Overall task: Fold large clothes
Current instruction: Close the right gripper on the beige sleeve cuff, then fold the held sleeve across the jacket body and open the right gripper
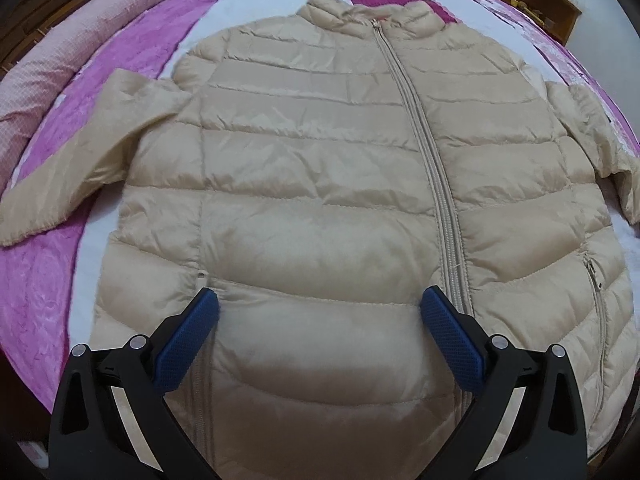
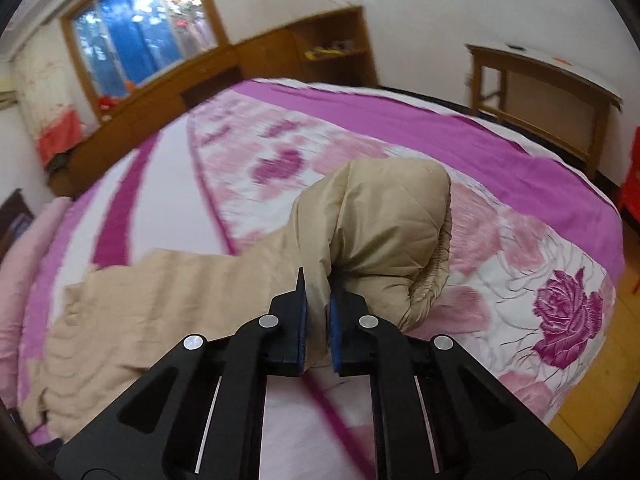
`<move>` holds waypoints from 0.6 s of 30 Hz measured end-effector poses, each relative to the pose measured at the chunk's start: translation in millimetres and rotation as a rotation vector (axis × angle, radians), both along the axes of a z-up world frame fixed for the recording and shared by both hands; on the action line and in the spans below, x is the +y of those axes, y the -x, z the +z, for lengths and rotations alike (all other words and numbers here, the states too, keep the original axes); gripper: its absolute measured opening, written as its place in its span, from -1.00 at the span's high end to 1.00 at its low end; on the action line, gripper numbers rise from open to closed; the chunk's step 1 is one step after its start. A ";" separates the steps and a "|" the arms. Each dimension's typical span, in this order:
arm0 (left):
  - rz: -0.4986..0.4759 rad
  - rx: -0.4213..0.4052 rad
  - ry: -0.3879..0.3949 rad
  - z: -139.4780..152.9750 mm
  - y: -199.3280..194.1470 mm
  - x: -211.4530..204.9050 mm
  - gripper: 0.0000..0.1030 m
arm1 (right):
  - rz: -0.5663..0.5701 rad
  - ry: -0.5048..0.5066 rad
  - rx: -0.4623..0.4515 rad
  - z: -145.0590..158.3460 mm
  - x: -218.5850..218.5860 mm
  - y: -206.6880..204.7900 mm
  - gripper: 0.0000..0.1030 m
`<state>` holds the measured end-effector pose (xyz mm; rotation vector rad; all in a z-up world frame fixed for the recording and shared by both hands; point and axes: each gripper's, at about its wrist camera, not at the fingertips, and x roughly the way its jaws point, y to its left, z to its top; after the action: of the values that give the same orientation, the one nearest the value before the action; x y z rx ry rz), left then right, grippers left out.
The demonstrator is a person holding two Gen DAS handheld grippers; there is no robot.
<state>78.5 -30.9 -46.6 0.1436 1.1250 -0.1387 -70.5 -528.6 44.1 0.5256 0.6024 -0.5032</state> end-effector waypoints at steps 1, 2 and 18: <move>-0.001 -0.011 -0.004 2.4 0.4 1.2 -0.90 | 0.018 -0.003 -0.016 6.3 6.6 0.3 0.81; -0.003 -0.023 -0.010 4.9 0.1 2.4 -0.90 | 0.046 -0.006 -0.040 15.7 17.7 -0.5 0.81; 0.010 -0.113 0.005 38.9 -3.8 38.4 -0.90 | 0.416 -0.022 -0.180 99.0 174.8 -54.3 0.82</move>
<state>82.4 7.4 -7.7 0.1395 1.0123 -0.1229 -16.2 -353.8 143.1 0.4454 0.5264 -0.0544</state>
